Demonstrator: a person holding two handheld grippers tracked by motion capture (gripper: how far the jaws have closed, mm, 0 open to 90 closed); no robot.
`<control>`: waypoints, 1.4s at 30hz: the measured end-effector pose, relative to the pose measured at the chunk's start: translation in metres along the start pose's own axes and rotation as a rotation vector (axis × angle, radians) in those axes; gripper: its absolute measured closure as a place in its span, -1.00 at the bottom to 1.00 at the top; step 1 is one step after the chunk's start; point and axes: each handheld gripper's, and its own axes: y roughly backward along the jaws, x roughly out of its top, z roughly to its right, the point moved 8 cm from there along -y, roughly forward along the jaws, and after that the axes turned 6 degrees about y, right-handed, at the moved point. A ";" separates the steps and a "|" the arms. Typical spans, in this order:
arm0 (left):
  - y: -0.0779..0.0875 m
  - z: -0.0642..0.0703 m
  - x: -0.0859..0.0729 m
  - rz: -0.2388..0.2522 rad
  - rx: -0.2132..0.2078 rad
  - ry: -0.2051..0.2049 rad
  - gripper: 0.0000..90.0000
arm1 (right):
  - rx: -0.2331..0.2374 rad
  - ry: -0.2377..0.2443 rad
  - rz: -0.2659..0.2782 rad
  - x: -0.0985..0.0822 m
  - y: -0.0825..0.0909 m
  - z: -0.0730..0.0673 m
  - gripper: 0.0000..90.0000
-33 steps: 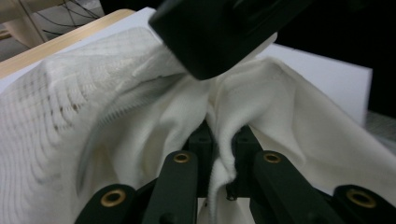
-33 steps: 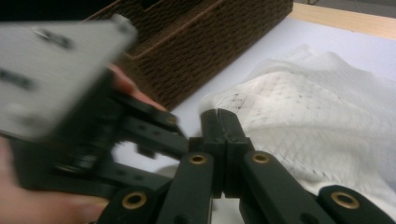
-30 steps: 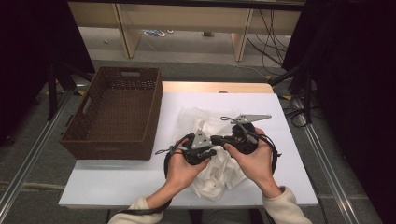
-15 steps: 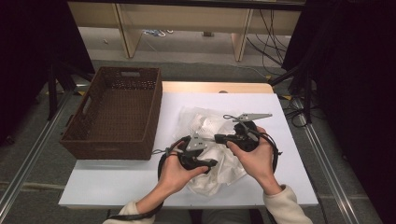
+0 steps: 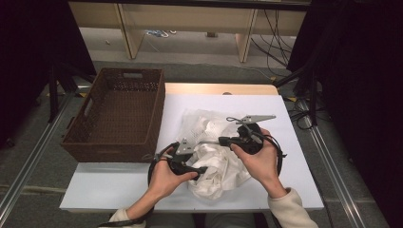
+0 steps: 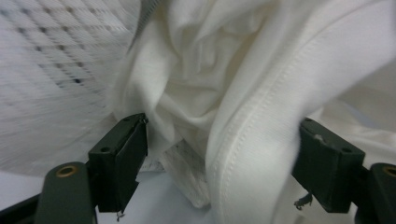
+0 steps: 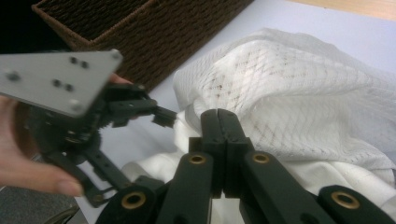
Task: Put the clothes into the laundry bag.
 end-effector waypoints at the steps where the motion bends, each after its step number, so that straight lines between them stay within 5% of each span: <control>1: -0.005 -0.002 -0.001 -0.020 0.010 -0.030 -0.40 | -0.008 -0.017 -0.009 -0.001 0.000 0.000 1.00; 3: -0.011 0.001 -0.001 -0.016 0.008 -0.010 -0.23 | -0.003 -0.003 -0.002 -0.001 -0.002 0.001 1.00; 6: -0.015 -0.001 0.003 -0.002 0.019 -0.054 0.03 | -0.003 -0.017 -0.018 -0.003 -0.001 -0.001 1.00; 10: -0.014 0.005 0.012 0.040 -0.001 -0.024 0.68 | 0.006 -0.009 -0.013 -0.003 -0.004 -0.001 1.00; 12: -0.006 0.014 0.021 0.071 -0.025 -0.012 0.81 | 0.002 -0.010 -0.022 -0.004 -0.005 -0.002 1.00; 19: 0.036 0.037 0.051 0.203 -0.051 0.019 0.85 | 0.045 0.011 0.034 0.006 0.008 -0.014 1.00; 24: 0.062 0.046 0.064 0.225 -0.014 -0.029 0.84 | 0.095 0.028 0.094 0.017 0.030 -0.031 1.00; 26: 0.054 0.042 0.060 0.197 0.014 -0.042 0.84 | 0.102 0.030 0.095 0.017 0.032 -0.033 1.00; 29: 0.020 0.028 0.048 0.123 0.026 -0.024 0.83 | 0.109 0.017 0.052 0.011 0.022 -0.027 1.00; 33: -0.008 0.012 0.048 0.141 0.048 0.047 0.83 | 0.131 -0.032 -0.002 0.003 0.007 -0.021 1.00; 36: -0.016 0.002 0.052 0.153 0.076 0.056 0.82 | 0.129 -0.027 0.001 0.002 0.006 -0.016 1.00; 42: -0.013 0.000 0.049 0.151 0.097 0.004 0.59 | 0.096 -0.011 0.007 0.002 0.009 -0.012 1.00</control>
